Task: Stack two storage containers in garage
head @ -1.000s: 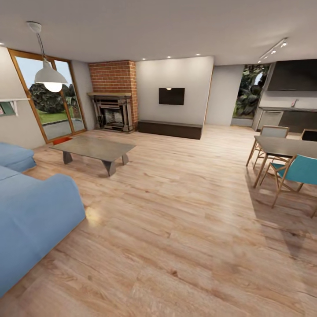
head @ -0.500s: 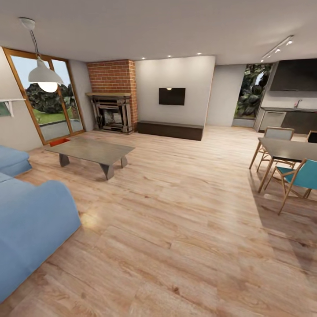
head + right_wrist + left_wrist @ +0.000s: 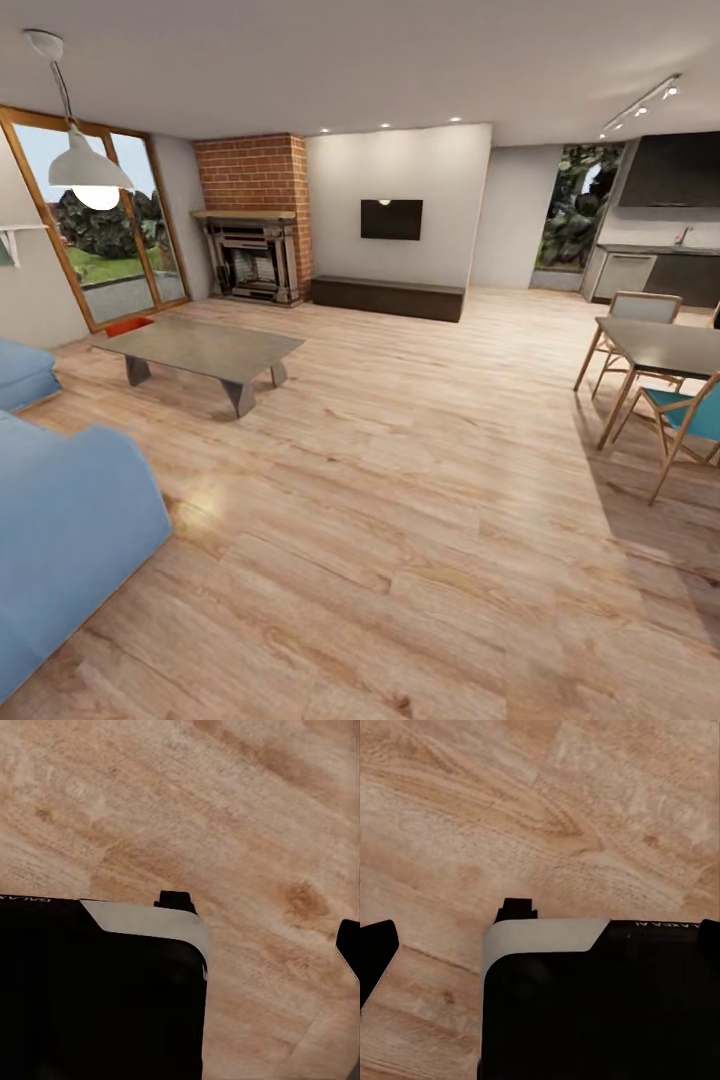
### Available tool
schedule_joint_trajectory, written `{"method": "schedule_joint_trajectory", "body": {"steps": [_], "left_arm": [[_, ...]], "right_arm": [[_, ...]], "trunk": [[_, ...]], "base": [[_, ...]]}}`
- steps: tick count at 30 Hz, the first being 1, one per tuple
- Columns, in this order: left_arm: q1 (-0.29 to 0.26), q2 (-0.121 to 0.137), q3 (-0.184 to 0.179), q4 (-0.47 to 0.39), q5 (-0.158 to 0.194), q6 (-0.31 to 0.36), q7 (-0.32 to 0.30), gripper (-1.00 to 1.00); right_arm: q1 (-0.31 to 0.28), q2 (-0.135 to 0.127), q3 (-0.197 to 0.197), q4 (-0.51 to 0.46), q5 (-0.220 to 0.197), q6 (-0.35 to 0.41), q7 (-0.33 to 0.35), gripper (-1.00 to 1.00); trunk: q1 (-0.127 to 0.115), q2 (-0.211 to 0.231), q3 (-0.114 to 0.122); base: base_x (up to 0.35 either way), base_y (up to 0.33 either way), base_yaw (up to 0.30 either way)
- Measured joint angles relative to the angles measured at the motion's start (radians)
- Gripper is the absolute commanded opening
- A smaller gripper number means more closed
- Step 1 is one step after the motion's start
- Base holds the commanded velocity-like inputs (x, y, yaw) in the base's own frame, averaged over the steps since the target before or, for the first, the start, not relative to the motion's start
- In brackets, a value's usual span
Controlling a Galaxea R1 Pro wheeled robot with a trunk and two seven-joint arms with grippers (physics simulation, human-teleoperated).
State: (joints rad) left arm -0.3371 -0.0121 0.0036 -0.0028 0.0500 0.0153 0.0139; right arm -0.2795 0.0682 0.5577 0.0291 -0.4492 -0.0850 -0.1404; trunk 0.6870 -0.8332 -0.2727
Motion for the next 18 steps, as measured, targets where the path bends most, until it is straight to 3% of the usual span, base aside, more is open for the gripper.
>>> {"method": "schedule_joint_trajectory", "body": {"steps": [18], "left_arm": [[0.000, 0.000, 0.001, 0.000, 0.000, 0.000, 0.000, 1.00]], "right_arm": [[0.000, 0.000, 0.000, 0.000, -0.003, -0.001, 0.000, 1.00]], "trunk": [[0.000, 0.000, 0.000]], "base": [[0.322, 0.000, 0.000]]}}
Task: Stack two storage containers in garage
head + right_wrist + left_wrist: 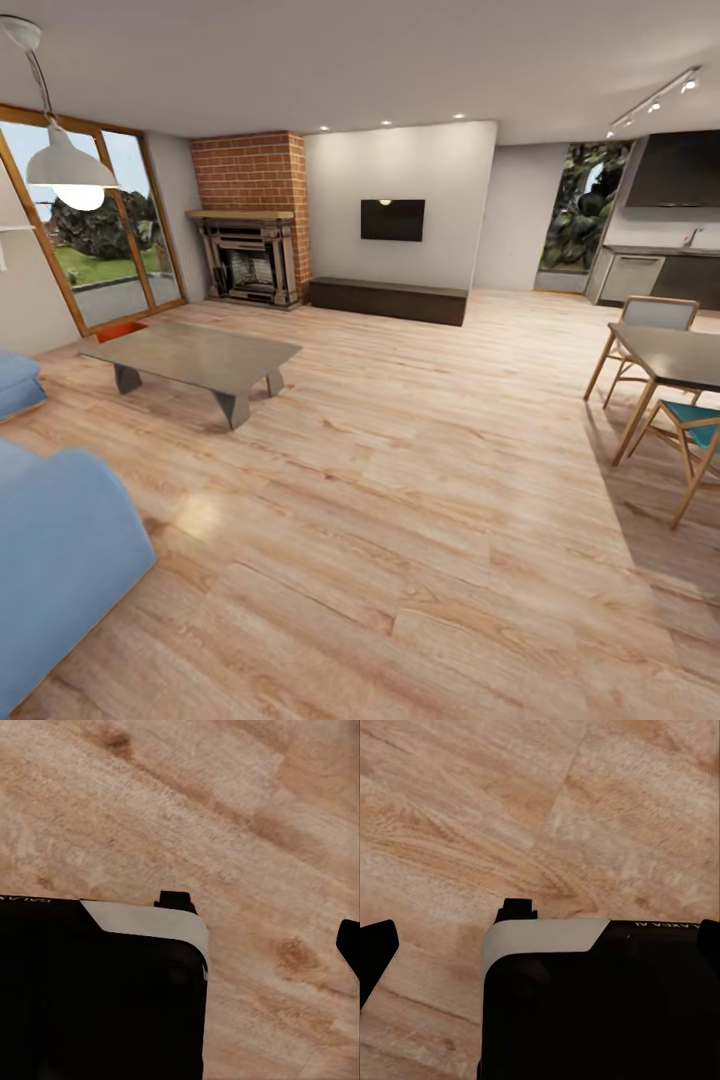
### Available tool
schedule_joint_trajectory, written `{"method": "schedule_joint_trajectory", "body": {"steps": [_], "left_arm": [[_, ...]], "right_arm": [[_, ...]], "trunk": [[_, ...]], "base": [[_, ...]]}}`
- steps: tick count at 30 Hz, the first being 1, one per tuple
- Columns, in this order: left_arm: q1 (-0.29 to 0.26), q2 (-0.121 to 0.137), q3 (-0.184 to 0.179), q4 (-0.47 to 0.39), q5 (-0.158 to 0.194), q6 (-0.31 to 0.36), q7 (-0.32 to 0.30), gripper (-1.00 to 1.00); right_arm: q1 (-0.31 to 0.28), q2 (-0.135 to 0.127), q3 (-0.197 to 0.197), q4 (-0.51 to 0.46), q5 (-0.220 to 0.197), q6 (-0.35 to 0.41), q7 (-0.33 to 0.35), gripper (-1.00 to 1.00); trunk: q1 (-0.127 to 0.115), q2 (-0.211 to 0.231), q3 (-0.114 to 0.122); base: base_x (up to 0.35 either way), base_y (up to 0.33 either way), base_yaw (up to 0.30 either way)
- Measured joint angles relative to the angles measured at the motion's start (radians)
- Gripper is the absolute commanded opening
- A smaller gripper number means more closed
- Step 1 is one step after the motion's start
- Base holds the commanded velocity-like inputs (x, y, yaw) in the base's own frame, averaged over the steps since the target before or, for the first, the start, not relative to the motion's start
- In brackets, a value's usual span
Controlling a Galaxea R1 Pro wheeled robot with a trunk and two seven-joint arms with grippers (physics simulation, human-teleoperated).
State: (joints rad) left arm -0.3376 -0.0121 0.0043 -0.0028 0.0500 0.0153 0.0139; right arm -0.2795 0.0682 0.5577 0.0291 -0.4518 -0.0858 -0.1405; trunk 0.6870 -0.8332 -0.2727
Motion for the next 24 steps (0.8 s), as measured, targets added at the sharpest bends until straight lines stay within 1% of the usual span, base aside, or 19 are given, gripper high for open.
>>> {"method": "schedule_joint_trajectory", "body": {"steps": [4, 22, 24], "left_arm": [[0.000, 0.000, 0.000, 0.000, 0.000, 0.000, 0.000, 1.00], [0.000, 0.000, 0.000, 0.000, 0.000, 0.000, 0.000, 1.00], [0.000, 0.000, 0.000, 0.000, 0.000, 0.000, 0.000, 1.00]], "right_arm": [[0.000, 0.002, -0.001, 0.000, -0.004, -0.001, 0.000, 1.00], [0.000, 0.000, 0.000, 0.000, -0.001, -0.003, 0.000, 1.00], [0.000, 0.000, 0.000, 0.000, 0.000, -0.003, 0.000, 1.00]], "trunk": [[0.000, 0.000, 0.000], [0.000, 0.000, 0.000], [0.000, 0.000, 0.000]], "base": [[0.322, 0.000, -0.010], [0.322, 0.000, -0.237], [0.322, 0.000, -0.142]]}}
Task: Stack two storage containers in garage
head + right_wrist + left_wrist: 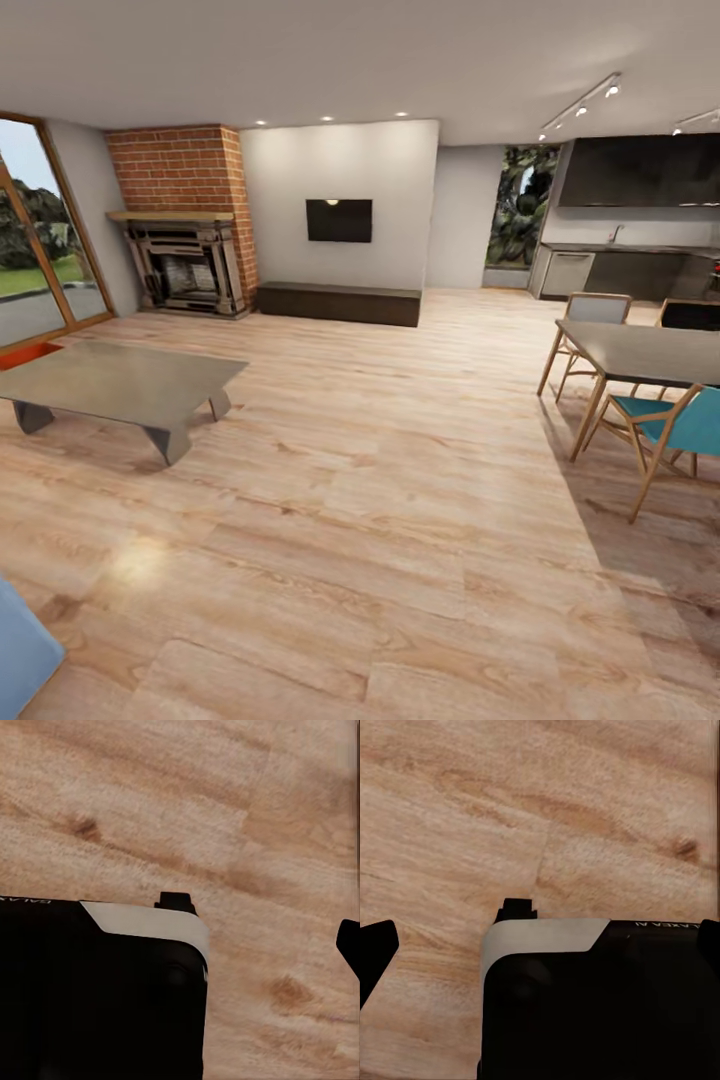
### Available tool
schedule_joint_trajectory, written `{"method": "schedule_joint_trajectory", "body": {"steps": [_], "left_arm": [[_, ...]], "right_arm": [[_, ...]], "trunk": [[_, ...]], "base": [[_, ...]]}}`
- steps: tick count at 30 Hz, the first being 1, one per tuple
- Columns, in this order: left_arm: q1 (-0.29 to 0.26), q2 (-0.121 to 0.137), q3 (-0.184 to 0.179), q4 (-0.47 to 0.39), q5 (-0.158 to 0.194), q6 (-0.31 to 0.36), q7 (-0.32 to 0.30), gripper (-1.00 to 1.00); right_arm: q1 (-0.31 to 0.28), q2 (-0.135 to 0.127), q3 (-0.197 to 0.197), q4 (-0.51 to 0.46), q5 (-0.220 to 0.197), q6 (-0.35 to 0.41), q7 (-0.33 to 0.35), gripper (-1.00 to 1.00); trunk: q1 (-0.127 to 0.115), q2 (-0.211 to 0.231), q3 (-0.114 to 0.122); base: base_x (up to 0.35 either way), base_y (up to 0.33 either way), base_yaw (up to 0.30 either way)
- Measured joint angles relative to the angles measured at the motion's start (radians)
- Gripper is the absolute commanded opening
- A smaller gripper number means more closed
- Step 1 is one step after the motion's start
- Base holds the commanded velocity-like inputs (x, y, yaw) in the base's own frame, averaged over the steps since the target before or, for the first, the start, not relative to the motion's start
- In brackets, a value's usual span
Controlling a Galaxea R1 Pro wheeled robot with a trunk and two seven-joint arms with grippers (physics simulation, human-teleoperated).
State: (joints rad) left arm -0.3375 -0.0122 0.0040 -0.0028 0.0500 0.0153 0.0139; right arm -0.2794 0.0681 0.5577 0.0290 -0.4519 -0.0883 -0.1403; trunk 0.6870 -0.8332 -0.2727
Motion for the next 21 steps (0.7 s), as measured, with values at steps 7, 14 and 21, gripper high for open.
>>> {"method": "schedule_joint_trajectory", "body": {"steps": [7, 14, 21], "left_arm": [[0.000, 0.000, 0.000, 0.000, 0.000, 0.000, 0.000, 1.00], [0.000, 0.000, 0.000, 0.000, 0.000, 0.000, 0.000, 1.00], [0.000, 0.000, 0.000, 0.000, 0.000, 0.000, 0.000, 1.00]], "right_arm": [[0.000, -0.001, 0.000, 0.000, 0.001, 0.002, 0.000, 1.00], [0.000, 0.000, 0.000, 0.000, 0.002, 0.002, 0.000, 1.00], [0.000, 0.000, 0.000, 0.000, 0.003, 0.002, 0.000, 1.00]], "trunk": [[0.000, 0.000, 0.000], [0.000, 0.000, 0.000], [0.000, 0.000, 0.000]], "base": [[0.322, 0.000, -0.011], [0.322, 0.000, 0.000], [0.322, 0.000, 0.000]]}}
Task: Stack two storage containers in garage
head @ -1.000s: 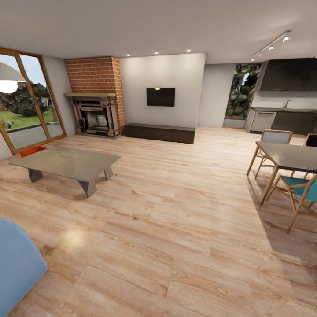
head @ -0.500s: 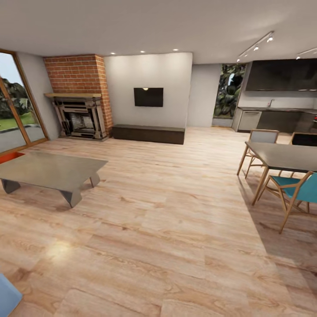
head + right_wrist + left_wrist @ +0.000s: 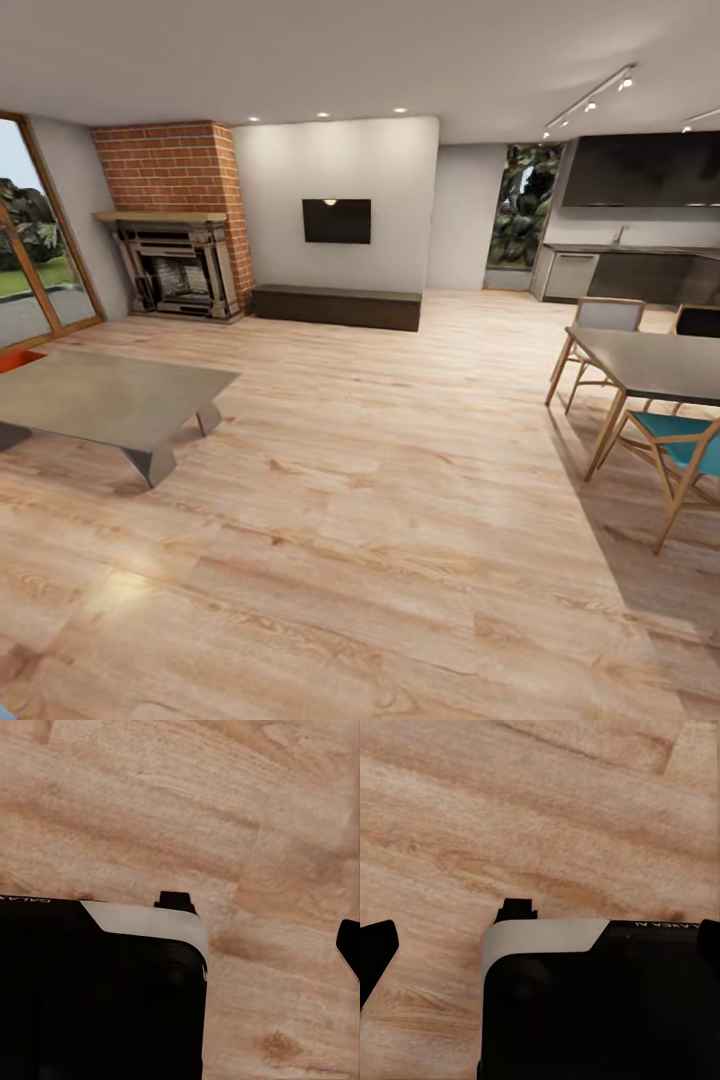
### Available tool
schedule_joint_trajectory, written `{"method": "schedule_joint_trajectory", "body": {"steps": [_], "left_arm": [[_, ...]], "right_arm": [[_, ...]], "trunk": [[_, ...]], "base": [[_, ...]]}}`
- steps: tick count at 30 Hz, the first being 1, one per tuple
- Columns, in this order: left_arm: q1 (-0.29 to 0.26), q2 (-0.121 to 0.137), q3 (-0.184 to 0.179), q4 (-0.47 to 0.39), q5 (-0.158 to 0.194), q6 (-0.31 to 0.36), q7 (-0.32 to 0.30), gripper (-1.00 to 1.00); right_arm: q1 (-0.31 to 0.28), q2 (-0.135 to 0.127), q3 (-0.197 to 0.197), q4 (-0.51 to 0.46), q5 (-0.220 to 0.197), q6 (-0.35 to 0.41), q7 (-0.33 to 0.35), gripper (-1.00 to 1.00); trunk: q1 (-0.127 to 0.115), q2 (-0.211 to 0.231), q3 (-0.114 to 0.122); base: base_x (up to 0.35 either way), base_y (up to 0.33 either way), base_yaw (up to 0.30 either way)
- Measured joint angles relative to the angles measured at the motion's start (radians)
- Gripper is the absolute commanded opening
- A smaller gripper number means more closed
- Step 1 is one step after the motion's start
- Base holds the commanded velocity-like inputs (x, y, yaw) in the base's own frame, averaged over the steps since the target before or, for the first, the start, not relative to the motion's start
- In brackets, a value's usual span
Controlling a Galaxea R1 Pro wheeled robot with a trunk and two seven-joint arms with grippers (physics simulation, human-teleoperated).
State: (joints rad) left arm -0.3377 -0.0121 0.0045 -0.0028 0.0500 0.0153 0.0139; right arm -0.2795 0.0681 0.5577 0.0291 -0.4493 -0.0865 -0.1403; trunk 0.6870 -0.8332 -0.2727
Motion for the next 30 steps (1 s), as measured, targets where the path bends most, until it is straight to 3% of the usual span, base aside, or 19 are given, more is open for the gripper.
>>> {"method": "schedule_joint_trajectory", "body": {"steps": [30], "left_arm": [[0.000, 0.000, 0.000, 0.000, 0.000, 0.000, 0.000, 1.00]], "right_arm": [[0.000, 0.000, 0.000, 0.000, 0.000, 0.000, 0.000, 1.00]], "trunk": [[0.000, 0.000, 0.000]], "base": [[0.321, 0.000, 0.000]]}}
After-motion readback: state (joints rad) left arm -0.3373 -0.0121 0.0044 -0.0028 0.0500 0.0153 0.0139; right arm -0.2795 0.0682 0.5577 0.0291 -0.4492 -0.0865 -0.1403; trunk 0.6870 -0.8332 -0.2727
